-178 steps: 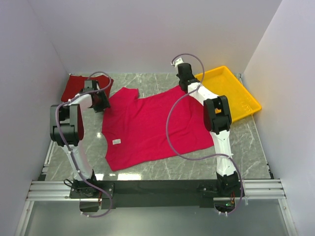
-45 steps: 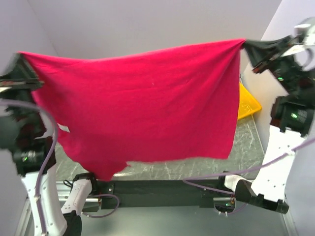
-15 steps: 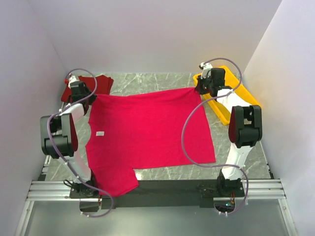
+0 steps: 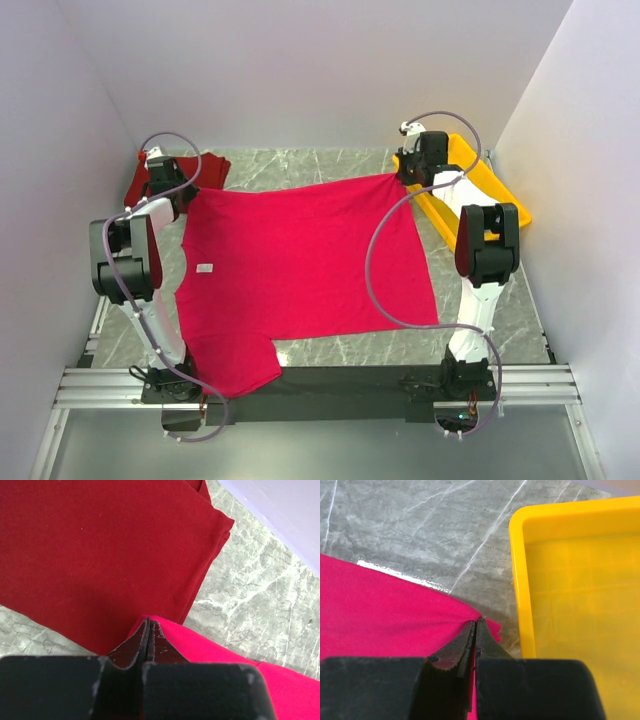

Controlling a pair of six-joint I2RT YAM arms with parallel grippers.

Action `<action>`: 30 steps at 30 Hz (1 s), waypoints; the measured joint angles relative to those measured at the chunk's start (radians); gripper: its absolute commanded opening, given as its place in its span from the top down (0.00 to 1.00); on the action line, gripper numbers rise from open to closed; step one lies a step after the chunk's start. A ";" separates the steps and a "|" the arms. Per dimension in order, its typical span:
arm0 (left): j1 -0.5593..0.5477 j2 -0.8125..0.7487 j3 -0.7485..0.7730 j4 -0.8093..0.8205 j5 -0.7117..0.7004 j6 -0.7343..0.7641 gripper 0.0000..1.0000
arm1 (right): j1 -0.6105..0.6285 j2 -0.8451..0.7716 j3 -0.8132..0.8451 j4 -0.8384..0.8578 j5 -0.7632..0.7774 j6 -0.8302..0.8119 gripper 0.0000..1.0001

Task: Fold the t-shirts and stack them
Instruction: Fold the tshirt

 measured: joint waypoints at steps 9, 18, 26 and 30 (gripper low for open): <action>0.002 -0.012 -0.008 0.004 0.029 0.077 0.99 | 0.000 -0.001 0.000 -0.015 -0.029 -0.076 1.00; 0.008 -0.084 -0.082 0.039 0.108 0.151 0.99 | 0.000 -0.001 -0.001 -0.031 -0.119 -0.170 1.00; 0.013 -0.127 -0.125 0.048 0.143 0.192 0.99 | -0.007 -0.012 -0.005 -0.045 -0.160 -0.214 1.00; 0.021 -0.138 -0.140 0.047 0.143 0.211 0.99 | -0.025 -0.031 -0.013 -0.047 -0.175 -0.225 1.00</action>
